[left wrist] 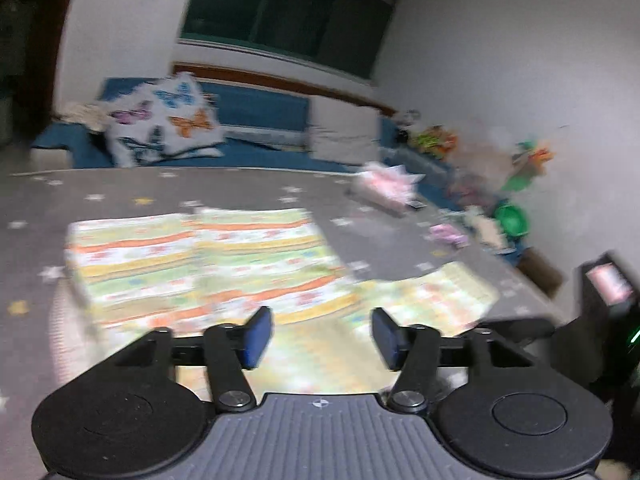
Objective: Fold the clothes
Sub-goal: 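Release the folded sleeve with the left tool and withdraw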
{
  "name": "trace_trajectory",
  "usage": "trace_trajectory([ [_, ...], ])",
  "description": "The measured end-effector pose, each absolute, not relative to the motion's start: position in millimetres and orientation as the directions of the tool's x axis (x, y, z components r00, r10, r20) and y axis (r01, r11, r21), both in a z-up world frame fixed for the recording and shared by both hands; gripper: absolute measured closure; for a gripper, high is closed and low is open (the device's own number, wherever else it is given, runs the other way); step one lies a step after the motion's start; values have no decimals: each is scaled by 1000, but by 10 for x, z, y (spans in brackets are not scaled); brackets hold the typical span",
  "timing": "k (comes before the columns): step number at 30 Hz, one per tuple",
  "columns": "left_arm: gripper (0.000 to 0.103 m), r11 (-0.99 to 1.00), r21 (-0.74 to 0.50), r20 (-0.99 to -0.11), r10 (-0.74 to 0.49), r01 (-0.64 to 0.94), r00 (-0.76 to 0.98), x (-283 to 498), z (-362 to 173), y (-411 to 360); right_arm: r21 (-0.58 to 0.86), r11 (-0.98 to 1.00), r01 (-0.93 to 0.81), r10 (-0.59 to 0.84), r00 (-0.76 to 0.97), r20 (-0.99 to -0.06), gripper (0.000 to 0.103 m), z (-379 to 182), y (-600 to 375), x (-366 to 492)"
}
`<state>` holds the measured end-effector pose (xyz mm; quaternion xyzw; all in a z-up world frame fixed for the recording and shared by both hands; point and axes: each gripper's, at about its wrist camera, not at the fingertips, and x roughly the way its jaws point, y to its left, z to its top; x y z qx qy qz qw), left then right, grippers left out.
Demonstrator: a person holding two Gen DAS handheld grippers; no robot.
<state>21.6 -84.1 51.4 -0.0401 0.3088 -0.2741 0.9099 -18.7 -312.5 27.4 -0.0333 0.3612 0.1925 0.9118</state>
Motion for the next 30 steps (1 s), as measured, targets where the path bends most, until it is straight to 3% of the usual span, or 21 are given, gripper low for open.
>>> trace_trajectory([
  [5,10,928,-133,-580,-358,348,732,176,311,-539,90,938,-334,309,691,-654,36,345,-3216,-162],
  [8,3,956,-64,-594,-266,285,759,163,221,-417,71,943,-325,292,707,-644,22,367,-3167,-90],
  [11,2,972,14,-597,-181,236,782,161,116,-378,43,945,-323,275,720,-637,20,370,-3068,27],
  [13,1,976,51,-605,-140,213,784,177,38,-369,29,944,-329,271,721,-637,11,359,-2985,94],
  [18,1,988,82,-632,-48,129,773,253,-123,-270,8,937,-349,270,711,-649,0,275,-2749,244],
  [26,0,996,92,-641,73,-18,764,283,-171,48,-32,932,-360,236,674,-700,0,52,-2529,368],
  [30,2,997,61,-637,70,-40,768,307,-81,132,-50,932,-359,230,693,-683,0,117,-2532,353],
])
